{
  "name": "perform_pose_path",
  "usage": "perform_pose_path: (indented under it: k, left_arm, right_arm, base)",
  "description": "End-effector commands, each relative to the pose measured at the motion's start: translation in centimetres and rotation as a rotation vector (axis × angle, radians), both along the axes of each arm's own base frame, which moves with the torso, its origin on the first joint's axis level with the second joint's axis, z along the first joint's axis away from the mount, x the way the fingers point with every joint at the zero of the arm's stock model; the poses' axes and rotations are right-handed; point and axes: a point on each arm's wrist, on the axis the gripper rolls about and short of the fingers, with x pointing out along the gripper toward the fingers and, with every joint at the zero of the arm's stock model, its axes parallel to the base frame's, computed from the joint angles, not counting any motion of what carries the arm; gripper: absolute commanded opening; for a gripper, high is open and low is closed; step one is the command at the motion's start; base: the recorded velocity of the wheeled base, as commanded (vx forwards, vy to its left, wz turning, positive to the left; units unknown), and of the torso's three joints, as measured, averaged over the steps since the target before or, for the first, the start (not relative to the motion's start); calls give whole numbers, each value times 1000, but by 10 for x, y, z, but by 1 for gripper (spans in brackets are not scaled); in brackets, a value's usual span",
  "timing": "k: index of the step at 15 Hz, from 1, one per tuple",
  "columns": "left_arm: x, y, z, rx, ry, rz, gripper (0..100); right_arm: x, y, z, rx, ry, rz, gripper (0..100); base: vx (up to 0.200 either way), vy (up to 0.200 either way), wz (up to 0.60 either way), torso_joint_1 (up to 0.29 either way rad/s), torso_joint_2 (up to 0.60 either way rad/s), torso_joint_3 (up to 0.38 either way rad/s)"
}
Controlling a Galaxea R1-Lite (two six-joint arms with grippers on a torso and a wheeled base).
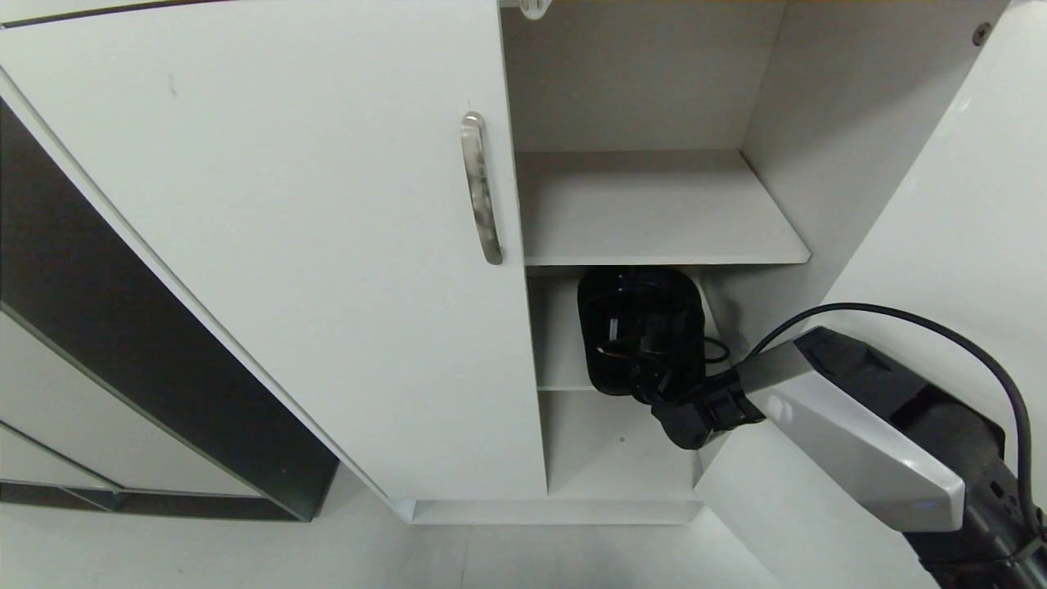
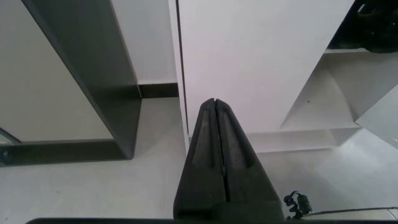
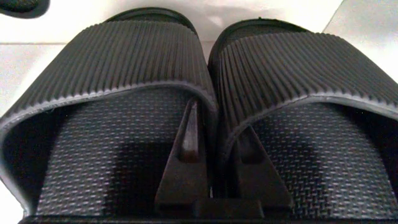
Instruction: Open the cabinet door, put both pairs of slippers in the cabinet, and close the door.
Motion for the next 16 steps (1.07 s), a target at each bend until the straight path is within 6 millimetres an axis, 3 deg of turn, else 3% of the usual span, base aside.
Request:
perform_pose_path:
  k: [1,8,9,13,16]
  left_arm:
    - [0,0,0,0,2,1,0]
    - [0,0,0,-1,0,1,0]
    - [0,0,0,-3,0,1,0]
    - [0,0,0,-3,0,1,0]
    - [0,0,0,-3,0,1,0]
  right_arm:
    - [1,0,-2,-2,4,1,0]
    - [1,1,-10,-11,17,3,0]
    - [1,1,-10,-9,17,1,100]
    - [-3,0,-9,-15,26,4,100]
    - [-27,-2,2,-14,22,26,100]
  base:
    - [0,0,0,0,0,0]
    - [0,0,0,0,0,0]
    - [0,0,0,0,0,0]
    - [0,0,0,0,0,0]
    - [0,0,0,0,0,0]
